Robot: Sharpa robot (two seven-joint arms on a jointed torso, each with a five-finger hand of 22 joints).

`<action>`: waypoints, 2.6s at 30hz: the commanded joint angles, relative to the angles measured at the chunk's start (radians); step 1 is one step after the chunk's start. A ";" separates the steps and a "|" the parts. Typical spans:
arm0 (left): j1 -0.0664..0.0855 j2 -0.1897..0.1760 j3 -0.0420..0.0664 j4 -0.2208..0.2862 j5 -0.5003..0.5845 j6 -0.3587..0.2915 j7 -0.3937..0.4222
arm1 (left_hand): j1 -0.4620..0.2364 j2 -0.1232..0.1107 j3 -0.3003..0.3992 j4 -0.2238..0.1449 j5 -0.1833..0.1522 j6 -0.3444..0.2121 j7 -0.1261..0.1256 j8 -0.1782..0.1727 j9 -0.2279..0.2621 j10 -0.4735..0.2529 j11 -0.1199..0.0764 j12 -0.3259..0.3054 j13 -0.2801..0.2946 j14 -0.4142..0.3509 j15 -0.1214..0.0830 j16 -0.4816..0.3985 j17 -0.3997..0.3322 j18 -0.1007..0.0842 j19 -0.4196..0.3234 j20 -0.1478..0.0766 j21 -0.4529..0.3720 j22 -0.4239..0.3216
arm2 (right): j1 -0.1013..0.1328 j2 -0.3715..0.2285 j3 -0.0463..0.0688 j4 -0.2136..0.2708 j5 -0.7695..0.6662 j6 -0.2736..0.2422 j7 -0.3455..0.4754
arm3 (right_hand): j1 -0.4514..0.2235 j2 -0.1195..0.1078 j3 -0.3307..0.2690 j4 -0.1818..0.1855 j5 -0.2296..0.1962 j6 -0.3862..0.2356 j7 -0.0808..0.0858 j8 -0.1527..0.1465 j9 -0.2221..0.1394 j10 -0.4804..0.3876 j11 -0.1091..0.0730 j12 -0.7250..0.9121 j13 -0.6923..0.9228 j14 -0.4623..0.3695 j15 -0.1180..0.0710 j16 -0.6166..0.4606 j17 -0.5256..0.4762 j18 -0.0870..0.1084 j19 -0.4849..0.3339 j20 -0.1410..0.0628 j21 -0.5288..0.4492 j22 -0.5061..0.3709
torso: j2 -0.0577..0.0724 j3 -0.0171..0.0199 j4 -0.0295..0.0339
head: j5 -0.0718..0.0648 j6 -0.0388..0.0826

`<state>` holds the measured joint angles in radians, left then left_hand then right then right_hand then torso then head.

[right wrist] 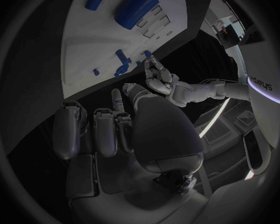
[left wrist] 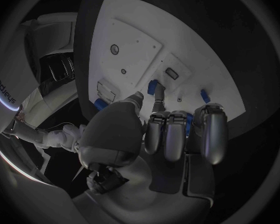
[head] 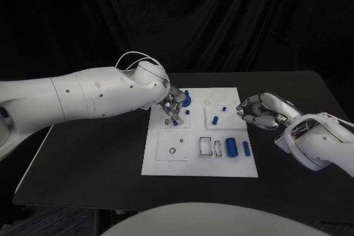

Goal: Assemble the parts on the task board

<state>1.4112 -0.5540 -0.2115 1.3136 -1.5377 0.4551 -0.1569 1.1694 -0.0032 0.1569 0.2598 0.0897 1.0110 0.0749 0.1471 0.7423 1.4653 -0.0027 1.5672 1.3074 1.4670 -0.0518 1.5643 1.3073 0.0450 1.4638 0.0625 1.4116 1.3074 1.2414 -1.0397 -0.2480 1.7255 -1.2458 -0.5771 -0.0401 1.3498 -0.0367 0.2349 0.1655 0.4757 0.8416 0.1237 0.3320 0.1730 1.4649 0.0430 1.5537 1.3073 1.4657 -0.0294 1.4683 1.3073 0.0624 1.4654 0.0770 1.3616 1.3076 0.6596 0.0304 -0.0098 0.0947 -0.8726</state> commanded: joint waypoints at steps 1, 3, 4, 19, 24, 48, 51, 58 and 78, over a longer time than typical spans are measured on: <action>-0.003 -0.001 0.001 0.001 0.007 0.001 0.000 | 0.012 -0.001 0.001 -0.009 0.005 -0.005 0.003 -0.007 -0.002 0.105 0.009 0.004 0.263 0.104 0.008 0.006 0.263 -0.004 0.006 0.005 -0.008 0.209 | 0.001 0.000 0.001 0.002 -0.001 -0.011 0.004 | -0.008 -0.003 0.006 0.002 0.002 0.004 -0.001 0.000 0.001 0.065 -0.003 0.000 0.215 0.082 -0.005 0.004 0.165 -0.007 0.021 -0.005 0.005 0.155 | -0.001 0.0003 0.0005 | 0.001 0.000; -0.005 -0.002 0.001 0.001 0.007 0.000 -0.001 | 0.014 -0.001 0.002 -0.010 0.005 -0.006 0.004 -0.009 -0.003 0.105 0.010 0.004 0.263 0.104 0.008 0.006 0.263 -0.004 0.006 0.005 -0.008 0.209 | 0.001 0.000 0.001 0.002 -0.001 -0.010 0.003 | -0.008 -0.003 0.006 0.002 0.002 0.004 -0.001 0.000 0.001 0.065 -0.003 0.000 0.215 0.082 -0.005 0.004 0.165 -0.007 0.021 -0.005 0.005 0.155 | -0.001 0.0004 -0.0003 | 0.003 0.000; -0.006 -0.002 0.001 0.001 0.007 -0.001 -0.002 | 0.015 -0.001 0.002 -0.011 0.005 -0.007 0.005 -0.012 -0.005 0.105 0.010 0.004 0.263 0.104 0.008 0.006 0.263 -0.003 0.004 0.005 -0.010 0.208 | 0.001 0.000 0.001 0.002 -0.001 -0.009 0.003 | -0.008 -0.003 0.006 0.002 0.002 0.004 -0.001 0.000 0.001 0.065 -0.003 0.000 0.215 0.082 -0.005 0.004 0.165 -0.007 0.021 -0.005 0.005 0.155 | -0.001 0.0004 -0.0002 | 0.003 0.000; -0.016 -0.003 0.001 -0.006 0.007 -0.002 -0.006 | 0.054 0.014 0.029 -0.043 0.016 -0.003 0.005 -0.037 -0.018 0.105 0.012 0.004 0.263 0.104 0.011 0.006 0.263 0.000 -0.005 0.009 -0.026 0.203 | 0.001 0.003 0.001 0.002 -0.001 0.003 -0.003 | -0.009 -0.003 0.007 0.002 0.005 0.004 -0.001 -0.001 0.001 0.064 -0.003 0.000 0.214 0.082 -0.005 0.004 0.165 -0.007 0.022 -0.005 0.005 0.156 | -0.001 0.0009 0.0002 | 0.000 0.000; -0.018 -0.004 0.001 -0.008 0.007 -0.004 -0.007 | 0.070 0.018 0.050 -0.060 0.028 0.001 0.004 -0.046 -0.022 0.105 0.011 0.004 0.263 0.104 0.010 0.006 0.263 0.001 -0.008 0.008 -0.031 0.202 | 0.001 0.003 0.001 0.001 -0.001 0.005 -0.005 | -0.009 -0.003 0.007 0.002 0.005 0.004 -0.001 -0.001 0.001 0.064 -0.003 0.000 0.214 0.082 -0.005 0.004 0.165 -0.007 0.022 -0.005 0.005 0.156 | 0.000 0.0004 -0.0002 | 0.000 0.000; -0.029 0.000 0.001 -0.016 0.007 0.000 0.014 | 0.041 -0.046 0.360 -0.202 0.151 0.029 -0.002 -0.048 0.027 0.105 0.002 0.004 0.263 0.104 0.003 0.006 0.263 0.001 -0.008 0.000 -0.032 0.202 | 0.001 0.003 0.001 0.001 0.000 0.010 -0.015 | -0.007 -0.003 0.010 0.001 0.009 0.004 -0.002 -0.001 0.001 0.062 -0.003 -0.001 0.212 0.082 -0.005 0.001 0.163 -0.007 0.021 -0.006 0.002 0.155 | 0.000 0.0006 0.0002 | 0.003 0.000; -0.031 -0.001 0.001 -0.014 0.007 -0.010 0.005 | 0.032 -0.051 0.382 -0.214 0.161 0.031 -0.002 -0.046 0.034 0.105 0.002 0.004 0.263 0.104 0.003 0.006 0.263 0.001 -0.008 0.000 -0.031 0.203 | 0.001 0.002 0.001 0.001 0.000 0.012 -0.017 | -0.006 -0.003 0.011 0.001 0.010 0.004 -0.002 -0.001 0.001 0.062 -0.003 -0.001 0.212 0.082 -0.005 0.001 0.162 -0.006 0.021 -0.006 0.002 0.154 | 0.000 0.0008 0.0006 | 0.004 0.000; -0.033 -0.020 0.001 0.008 0.053 -0.084 -0.055 | 0.016 -0.056 0.425 -0.242 0.176 0.038 -0.004 -0.035 0.054 0.105 -0.001 0.004 0.263 0.104 -0.001 0.006 0.263 0.005 -0.015 -0.002 -0.046 0.198 | 0.001 0.001 0.001 -0.001 0.000 0.019 -0.026 | -0.006 -0.003 0.012 0.001 0.010 0.004 -0.002 -0.001 0.001 0.062 -0.003 -0.001 0.212 0.082 -0.005 0.001 0.162 -0.006 0.021 -0.006 0.002 0.154 | -0.001 0.0009 0.0000 | 0.004 0.000; -0.033 -0.094 0.001 0.071 0.572 -0.241 -0.425 | -0.049 -0.046 0.452 -0.261 0.196 0.040 -0.017 0.001 0.108 0.105 -0.014 0.004 0.263 0.104 -0.015 0.006 0.263 0.021 -0.043 -0.015 -0.114 0.175 | 0.001 -0.002 0.001 -0.005 0.000 0.024 -0.038 | -0.005 -0.004 0.013 0.000 0.012 0.003 -0.001 -0.001 0.001 0.058 -0.003 -0.003 0.208 0.081 -0.005 -0.003 0.158 -0.005 0.019 -0.006 -0.002 0.152 | -0.002 0.0014 0.0011 | -0.001 0.000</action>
<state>1.3796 -0.6484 -0.2113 1.3809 -1.0905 0.2755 -0.4931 1.1258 -0.0548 0.5677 0.0385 0.2830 1.0437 0.0706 0.1464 0.8495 1.4655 -0.0105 1.5672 1.3074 1.4651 -0.0610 1.5643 1.3073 0.0453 1.4241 0.0483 1.3005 1.3073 1.2414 -1.0404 -0.2480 1.7204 -1.2436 -0.5580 -0.0583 1.3498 -0.0366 0.2404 0.1655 0.4838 0.8416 0.1237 0.3320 0.1727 1.4649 0.0430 1.5537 1.3076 1.4657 -0.0294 1.4683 1.3073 0.0624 1.4654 0.0770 1.3616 1.3073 0.6583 0.0314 -0.0086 0.0944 -0.8726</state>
